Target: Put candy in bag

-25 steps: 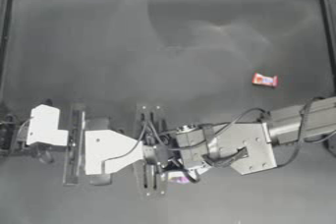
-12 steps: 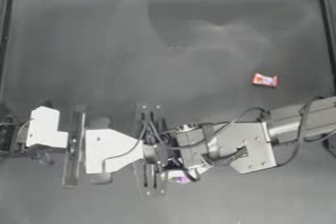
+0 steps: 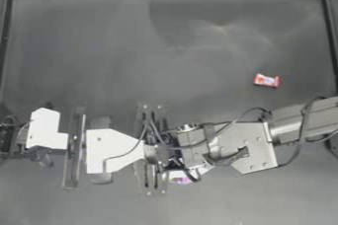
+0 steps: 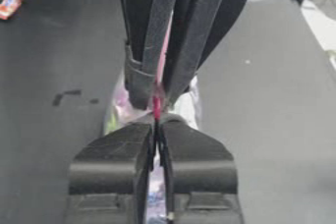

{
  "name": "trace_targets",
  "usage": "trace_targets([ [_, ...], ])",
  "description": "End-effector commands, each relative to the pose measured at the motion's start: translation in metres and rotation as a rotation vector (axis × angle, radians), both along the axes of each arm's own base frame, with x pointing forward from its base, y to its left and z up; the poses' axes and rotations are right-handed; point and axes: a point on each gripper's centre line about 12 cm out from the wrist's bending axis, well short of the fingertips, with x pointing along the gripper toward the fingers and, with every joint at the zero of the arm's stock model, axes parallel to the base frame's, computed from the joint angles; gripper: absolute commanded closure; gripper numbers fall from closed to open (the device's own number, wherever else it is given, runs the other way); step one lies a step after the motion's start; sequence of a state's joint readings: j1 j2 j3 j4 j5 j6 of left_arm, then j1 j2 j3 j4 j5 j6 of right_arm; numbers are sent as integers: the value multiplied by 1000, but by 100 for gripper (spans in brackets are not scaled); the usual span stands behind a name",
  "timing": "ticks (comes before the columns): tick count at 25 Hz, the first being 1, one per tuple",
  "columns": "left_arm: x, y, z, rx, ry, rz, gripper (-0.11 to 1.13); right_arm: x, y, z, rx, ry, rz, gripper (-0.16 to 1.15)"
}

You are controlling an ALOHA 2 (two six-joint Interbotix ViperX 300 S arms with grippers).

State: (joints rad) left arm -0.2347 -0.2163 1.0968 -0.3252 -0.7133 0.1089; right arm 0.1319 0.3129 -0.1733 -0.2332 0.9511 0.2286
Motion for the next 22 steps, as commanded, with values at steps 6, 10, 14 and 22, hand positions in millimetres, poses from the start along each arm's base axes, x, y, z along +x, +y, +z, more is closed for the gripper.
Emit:
trace_targets([
  [6, 5, -2, 11, 4, -38, -5, 82, -6, -1, 32, 8, -73, 2, 65],
  [10, 5, -4, 11, 35, -41, -20, 88, -6, -1, 32, 11, -73, 1, 65],
  [14, 5, -8, 13, 61, -46, -36, 89, -6, 0, 32, 13, -71, 1, 65],
  [22, 5, -8, 13, 63, -48, -35, 89, -7, 1, 31, 17, -67, 4, 65],
])
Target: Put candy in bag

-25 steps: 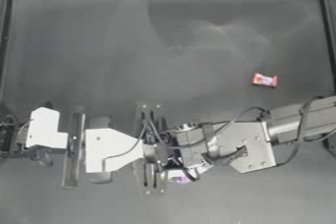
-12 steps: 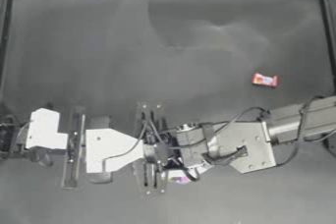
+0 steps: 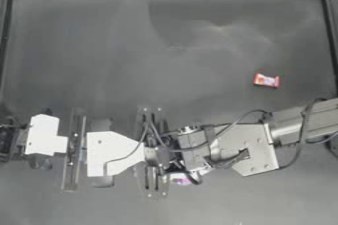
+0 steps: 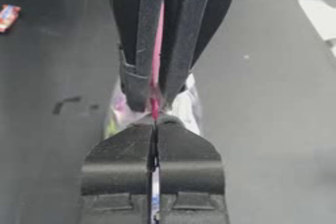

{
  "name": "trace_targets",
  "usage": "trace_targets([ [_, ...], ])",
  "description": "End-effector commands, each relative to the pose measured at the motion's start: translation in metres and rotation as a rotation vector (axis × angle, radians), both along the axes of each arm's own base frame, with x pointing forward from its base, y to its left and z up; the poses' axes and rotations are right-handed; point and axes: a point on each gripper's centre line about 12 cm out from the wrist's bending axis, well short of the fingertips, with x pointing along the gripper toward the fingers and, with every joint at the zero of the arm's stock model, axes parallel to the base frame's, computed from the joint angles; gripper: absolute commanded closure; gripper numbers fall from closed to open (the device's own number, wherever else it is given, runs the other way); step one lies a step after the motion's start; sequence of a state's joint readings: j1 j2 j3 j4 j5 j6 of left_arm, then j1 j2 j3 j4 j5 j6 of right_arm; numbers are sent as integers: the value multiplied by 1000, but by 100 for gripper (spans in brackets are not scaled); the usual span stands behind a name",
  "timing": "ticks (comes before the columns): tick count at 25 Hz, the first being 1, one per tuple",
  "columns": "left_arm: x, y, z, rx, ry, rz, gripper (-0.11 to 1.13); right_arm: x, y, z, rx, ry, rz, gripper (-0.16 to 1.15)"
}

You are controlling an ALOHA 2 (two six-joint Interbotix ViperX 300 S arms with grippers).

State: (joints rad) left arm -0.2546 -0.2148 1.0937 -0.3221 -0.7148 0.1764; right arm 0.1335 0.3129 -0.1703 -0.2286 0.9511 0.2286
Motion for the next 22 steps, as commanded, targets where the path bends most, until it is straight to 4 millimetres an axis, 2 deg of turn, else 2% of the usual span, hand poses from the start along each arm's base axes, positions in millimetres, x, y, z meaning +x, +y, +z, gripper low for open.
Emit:
trace_targets([
  [1, 5, -2, 12, -6, -42, -2, 89, -7, 0, 30, 11, -67, 3, 65],
  [10, 4, -3, 14, -5, -48, -8, 89, -9, 0, 24, 14, -49, 1, 70],
  [22, 1, -2, 18, -7, -64, -7, 89, -26, 0, 19, 44, -72, -24, 74],
])
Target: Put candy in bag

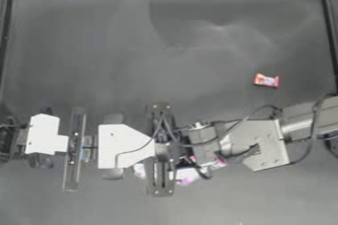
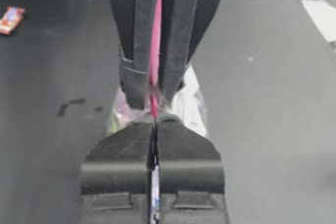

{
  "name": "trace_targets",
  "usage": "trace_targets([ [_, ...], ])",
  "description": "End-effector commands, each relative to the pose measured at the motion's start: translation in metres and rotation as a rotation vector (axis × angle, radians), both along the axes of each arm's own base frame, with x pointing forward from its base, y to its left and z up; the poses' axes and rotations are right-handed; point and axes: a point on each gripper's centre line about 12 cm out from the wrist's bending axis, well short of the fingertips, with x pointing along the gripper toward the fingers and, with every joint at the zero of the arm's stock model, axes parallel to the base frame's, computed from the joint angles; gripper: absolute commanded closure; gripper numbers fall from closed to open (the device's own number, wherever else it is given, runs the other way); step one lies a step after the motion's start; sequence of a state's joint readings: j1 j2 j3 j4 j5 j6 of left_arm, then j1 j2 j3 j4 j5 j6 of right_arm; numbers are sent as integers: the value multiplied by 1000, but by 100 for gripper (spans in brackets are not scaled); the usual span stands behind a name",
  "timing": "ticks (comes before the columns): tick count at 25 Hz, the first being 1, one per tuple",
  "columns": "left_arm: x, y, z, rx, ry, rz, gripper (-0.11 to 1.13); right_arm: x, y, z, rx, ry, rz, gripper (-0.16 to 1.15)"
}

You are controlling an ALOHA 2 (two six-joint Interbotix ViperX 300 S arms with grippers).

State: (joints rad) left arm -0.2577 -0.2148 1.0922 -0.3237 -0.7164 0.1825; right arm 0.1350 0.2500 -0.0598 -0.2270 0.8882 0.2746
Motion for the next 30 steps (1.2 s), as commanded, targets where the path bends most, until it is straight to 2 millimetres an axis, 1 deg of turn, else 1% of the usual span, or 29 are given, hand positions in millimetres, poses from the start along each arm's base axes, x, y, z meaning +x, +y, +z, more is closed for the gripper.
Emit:
trace_targets([
  [1, 1, -2, 18, -11, -61, -6, 89, -9, 0, 22, 16, -52, -1, 75],
  [7, 2, -2, 19, -2, -66, -5, 89, -14, 1, 23, 25, -53, -8, 78],
  [16, -1, -1, 24, -4, -81, -7, 89, -18, 2, 14, 32, -36, -17, 78],
  [23, -3, 0, 22, -2, -78, -5, 89, -21, 4, 11, 44, -24, -19, 78],
  [30, -4, 0, 22, -1, -76, -4, 89, -29, 6, 7, 77, -8, -34, 78],
])
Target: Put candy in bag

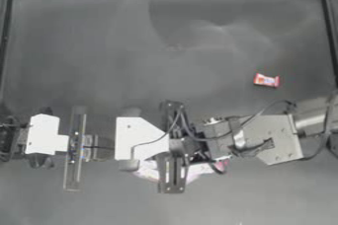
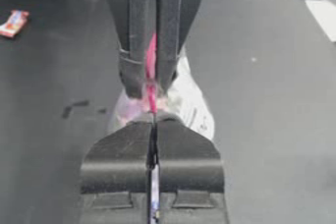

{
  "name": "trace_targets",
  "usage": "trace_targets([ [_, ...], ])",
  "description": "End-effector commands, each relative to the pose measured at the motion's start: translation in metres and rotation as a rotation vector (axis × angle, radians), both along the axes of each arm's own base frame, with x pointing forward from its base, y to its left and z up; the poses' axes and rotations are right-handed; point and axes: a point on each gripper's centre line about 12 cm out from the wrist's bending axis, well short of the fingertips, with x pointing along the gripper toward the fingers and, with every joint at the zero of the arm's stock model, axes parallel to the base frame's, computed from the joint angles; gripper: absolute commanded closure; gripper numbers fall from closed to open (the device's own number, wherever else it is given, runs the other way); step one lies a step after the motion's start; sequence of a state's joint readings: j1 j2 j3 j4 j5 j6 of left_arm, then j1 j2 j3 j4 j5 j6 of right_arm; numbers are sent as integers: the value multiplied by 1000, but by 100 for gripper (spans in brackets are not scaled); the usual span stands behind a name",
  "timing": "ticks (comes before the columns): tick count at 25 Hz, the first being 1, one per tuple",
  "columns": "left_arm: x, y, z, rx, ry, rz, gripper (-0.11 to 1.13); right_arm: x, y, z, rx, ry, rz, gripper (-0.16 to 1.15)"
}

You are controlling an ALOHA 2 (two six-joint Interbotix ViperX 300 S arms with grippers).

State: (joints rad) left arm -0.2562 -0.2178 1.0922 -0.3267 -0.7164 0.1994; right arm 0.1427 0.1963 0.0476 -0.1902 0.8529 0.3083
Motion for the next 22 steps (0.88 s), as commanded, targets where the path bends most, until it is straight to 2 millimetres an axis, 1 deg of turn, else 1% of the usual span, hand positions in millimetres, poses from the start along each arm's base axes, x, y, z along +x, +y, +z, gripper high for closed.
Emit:
trace_targets([
  [1, -4, -1, 21, -14, -73, -7, 89, -9, 2, 17, 27, -26, -15, 78],
  [22, -4, -1, 19, -15, -66, -6, 89, -35, 14, 8, 56, 13, -47, 78],
])
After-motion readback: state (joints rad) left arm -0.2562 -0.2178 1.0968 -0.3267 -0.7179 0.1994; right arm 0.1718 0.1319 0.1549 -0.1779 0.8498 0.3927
